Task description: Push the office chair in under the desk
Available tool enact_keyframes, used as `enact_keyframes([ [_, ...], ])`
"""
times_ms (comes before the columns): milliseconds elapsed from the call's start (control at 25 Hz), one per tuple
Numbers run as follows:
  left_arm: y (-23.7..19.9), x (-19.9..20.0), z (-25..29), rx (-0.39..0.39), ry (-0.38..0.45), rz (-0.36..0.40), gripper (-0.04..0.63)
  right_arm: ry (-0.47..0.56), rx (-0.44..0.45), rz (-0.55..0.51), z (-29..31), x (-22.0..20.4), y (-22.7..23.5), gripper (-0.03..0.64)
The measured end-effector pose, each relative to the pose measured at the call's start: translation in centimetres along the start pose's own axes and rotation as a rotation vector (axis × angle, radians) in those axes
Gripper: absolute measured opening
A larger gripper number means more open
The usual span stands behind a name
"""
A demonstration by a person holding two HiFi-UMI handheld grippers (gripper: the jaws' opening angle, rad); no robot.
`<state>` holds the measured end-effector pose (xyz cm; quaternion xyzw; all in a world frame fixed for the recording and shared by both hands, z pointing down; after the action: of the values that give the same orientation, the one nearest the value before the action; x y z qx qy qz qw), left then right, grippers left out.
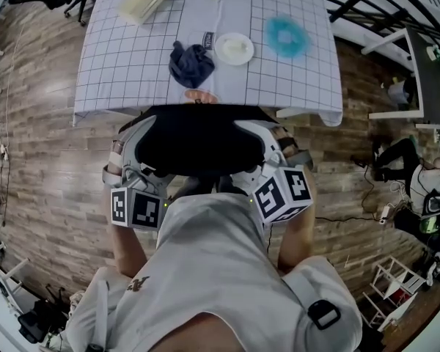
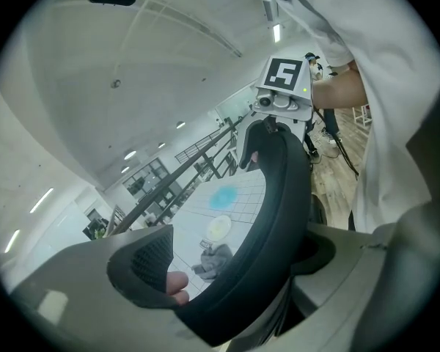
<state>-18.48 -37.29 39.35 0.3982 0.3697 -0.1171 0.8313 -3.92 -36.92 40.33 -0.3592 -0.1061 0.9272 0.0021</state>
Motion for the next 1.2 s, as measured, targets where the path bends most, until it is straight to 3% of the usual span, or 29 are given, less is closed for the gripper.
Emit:
enact_keyframes([
  [840,-1.3,-1.1,1.1,-0.04,-0.048,-0.001,0.436,0.027,0.036,-0.014,1.0,0.3,1.6,0.347],
  [1200,-0.8,-0.9,0.2,-0.047,-0.073,0.011,0.442,-0.02,0.05,-0.057,0.8,0.4,0.5,0.347],
])
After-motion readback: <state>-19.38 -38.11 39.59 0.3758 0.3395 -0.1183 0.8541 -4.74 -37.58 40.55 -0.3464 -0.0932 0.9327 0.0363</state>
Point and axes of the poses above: the fingertips, and each gripper's own axes: z forward along the fingers, y to its right, x out of its top, the point moved 5 cm from there along -z, backward along the fingers, and after that the axes turned 10 degrees about x, right-handed, at the moved point
